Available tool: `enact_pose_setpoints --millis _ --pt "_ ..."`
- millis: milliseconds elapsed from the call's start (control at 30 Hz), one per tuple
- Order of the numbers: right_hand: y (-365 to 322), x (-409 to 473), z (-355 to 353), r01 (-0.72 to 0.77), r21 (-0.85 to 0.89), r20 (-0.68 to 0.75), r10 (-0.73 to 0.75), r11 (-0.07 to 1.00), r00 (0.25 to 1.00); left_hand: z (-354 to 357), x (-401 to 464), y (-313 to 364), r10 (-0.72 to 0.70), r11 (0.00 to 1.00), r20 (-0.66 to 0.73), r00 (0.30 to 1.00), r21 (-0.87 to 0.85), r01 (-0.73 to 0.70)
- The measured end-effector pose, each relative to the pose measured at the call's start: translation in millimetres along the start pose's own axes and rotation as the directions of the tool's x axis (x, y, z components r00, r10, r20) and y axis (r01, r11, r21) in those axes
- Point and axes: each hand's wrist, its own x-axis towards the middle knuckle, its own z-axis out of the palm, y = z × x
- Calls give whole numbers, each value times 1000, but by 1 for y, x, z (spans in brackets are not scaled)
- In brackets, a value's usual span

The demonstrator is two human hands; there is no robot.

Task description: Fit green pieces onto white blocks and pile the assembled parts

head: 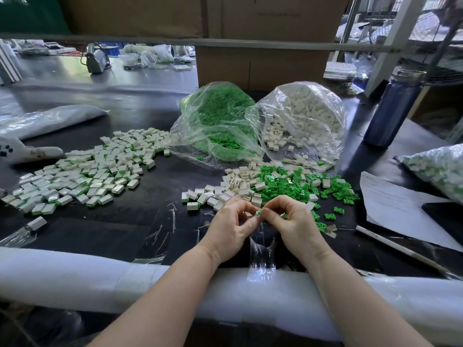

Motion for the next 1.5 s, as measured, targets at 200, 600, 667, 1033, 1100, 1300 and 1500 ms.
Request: enact_pose_setpoints --millis 200,600,667,1033,1100,1300,1500 --pt "2 2 -3 -18 36 -178 24 999 984 -2 2 -6 -84 995 -219 972 -70 70" --pt "13 6 -11 -246 -319 -397 107 915 911 -16 7 -19 -190 946 -668 720 70 315" --pt "14 6 -10 -312 -372 -399 153 874 904 -16 7 -18 -227 928 -653 723 81 365" --pt "11 4 -9 -427 -585 -365 246 689 898 -9 1 -12 -99 829 -531 842 424 365" --pt "10 4 -9 -421 -619 -356 241 663 903 -7 1 -12 -90 802 -483 871 484 351" --pt "10 3 -9 -381 -596 -349 199 707 916 -5 3 -14 -93 724 -392 915 604 333" --pt "8 2 -7 -183 -396 -285 69 900 956 -3 3 -15 -67 719 -351 934 631 290"
